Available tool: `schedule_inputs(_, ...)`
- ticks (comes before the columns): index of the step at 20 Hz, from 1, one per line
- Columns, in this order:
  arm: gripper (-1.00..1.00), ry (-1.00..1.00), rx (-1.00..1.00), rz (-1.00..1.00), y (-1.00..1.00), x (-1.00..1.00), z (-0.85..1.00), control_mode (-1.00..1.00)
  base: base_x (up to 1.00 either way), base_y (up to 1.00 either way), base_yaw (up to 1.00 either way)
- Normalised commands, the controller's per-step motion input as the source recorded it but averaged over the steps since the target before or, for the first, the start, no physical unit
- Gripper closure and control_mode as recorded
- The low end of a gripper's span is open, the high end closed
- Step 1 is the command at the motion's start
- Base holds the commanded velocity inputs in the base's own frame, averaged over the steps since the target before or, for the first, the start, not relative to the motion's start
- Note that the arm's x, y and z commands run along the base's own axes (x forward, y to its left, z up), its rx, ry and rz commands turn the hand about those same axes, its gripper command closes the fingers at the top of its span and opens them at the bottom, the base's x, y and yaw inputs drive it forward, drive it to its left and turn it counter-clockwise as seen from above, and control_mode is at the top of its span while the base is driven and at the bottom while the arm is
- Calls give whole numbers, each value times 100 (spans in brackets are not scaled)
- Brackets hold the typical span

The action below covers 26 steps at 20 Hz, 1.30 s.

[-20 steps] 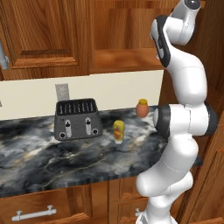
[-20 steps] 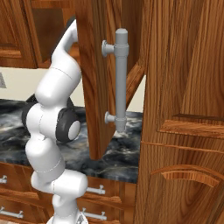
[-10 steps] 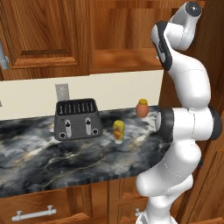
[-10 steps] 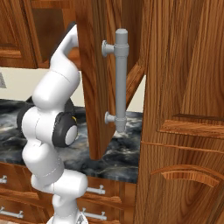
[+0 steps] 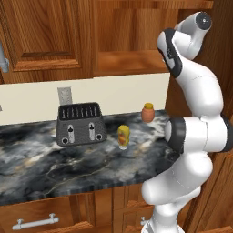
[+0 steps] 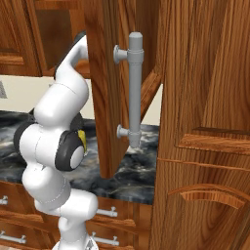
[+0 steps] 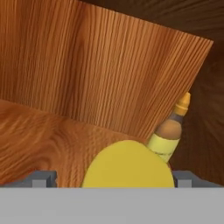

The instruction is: Pick the mustard and mustard from the counter and place them in the cabinet.

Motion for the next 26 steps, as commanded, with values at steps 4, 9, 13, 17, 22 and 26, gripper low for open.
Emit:
schedule_inputs(4, -100, -8, -2, 7, 0, 32, -33, -100, 0, 0, 0)
schedule_inputs(9, -100, -7, -2, 5, 0, 41, -31, -100, 0, 0, 0)
schedule_inputs(13, -100, -7, -1, 6, 0, 26, -26, -100, 0, 0, 0)
schedule_inputs(17, -100, -9, 0, 7, 0, 4, -19, -100, 0, 0, 0)
schedule_inputs(22, -100, -10, -1, 6, 0, 0, -9, -100, 0, 0, 0)
schedule_inputs(26, -100, -13, -2, 3, 0, -16, 0, -100, 0, 0, 0)
